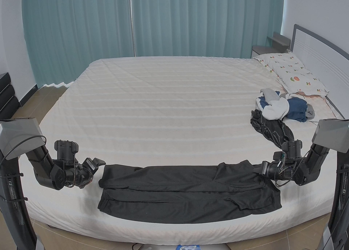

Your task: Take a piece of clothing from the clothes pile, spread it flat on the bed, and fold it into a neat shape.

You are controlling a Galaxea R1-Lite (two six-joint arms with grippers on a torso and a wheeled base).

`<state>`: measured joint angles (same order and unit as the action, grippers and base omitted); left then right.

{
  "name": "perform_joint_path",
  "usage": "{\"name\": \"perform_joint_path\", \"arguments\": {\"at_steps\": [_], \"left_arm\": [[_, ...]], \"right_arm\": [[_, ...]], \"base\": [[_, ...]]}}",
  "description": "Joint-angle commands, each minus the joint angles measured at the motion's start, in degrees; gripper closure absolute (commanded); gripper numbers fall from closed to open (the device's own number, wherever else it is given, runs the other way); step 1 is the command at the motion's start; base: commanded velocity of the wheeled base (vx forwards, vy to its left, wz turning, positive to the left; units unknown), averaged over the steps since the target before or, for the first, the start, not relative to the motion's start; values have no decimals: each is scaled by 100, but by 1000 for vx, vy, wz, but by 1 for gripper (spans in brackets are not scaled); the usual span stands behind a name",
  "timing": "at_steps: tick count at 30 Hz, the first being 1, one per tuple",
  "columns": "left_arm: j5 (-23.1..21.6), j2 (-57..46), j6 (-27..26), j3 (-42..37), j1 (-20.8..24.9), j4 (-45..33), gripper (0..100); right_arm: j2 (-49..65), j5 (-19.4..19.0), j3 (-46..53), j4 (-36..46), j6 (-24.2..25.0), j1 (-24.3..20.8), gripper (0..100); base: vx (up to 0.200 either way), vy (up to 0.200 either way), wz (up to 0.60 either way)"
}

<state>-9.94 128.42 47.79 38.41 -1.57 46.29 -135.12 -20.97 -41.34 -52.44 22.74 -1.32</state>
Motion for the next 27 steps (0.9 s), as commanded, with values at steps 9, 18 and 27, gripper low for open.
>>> {"name": "perform_joint_path", "arguments": {"at_steps": [9,18,27], "left_arm": [[0,17,-15,0,-1,3,0],[-8,8,-24,-9,-1,3,0],[9,-45,-121,-229,140,-6,0]], "right_arm": [[337,-206,460,15,-191,202,100],[821,-197,812,6,-173,246,0],[1717,436,1708,24,838,-211,0]], "base": [[0,0,0],[0,0,0],[0,0,0]]}}
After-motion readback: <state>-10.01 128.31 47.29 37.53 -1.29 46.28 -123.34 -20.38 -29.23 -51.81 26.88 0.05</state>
